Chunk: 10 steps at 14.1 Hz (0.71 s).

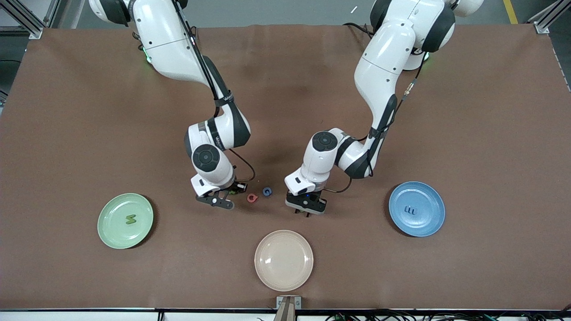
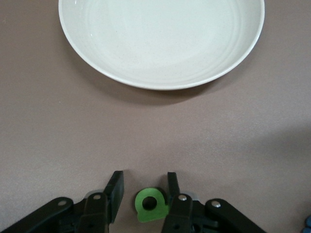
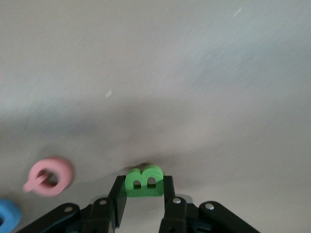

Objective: Sort upper and lower case letters into plates
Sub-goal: 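Place the green B on the green plate with the right gripper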

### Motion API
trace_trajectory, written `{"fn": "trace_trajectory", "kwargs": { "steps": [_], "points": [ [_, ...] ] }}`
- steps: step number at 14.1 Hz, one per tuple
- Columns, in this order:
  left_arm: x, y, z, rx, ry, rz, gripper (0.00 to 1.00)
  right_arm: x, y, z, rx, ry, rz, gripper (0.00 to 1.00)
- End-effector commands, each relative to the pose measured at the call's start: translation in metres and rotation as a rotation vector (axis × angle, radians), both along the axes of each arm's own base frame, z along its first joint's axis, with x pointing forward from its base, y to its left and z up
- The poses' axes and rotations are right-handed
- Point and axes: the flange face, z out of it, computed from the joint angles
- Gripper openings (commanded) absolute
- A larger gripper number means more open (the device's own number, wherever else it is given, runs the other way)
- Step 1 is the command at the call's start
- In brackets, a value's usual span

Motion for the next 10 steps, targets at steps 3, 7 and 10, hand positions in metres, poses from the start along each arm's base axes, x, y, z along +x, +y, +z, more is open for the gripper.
{"fn": "trace_trajectory", "kwargs": {
  "steps": [3, 7, 10],
  "points": [
    [-0.028, -0.008, -0.020, -0.003, 0.091, 0.120, 0.43, 0.039, -0.100, 0.043, -0.077, 0.021, 0.186, 0.11],
    [-0.032, -0.009, -0.013, 0.038, 0.146, 0.184, 0.43, 0.060, -0.178, 0.045, -0.072, 0.039, 0.320, 0.12],
    [-0.032, -0.007, -0.014, 0.058, 0.160, 0.190, 0.44, 0.075, -0.242, 0.048, -0.071, 0.038, 0.443, 0.14]
  ]
}}
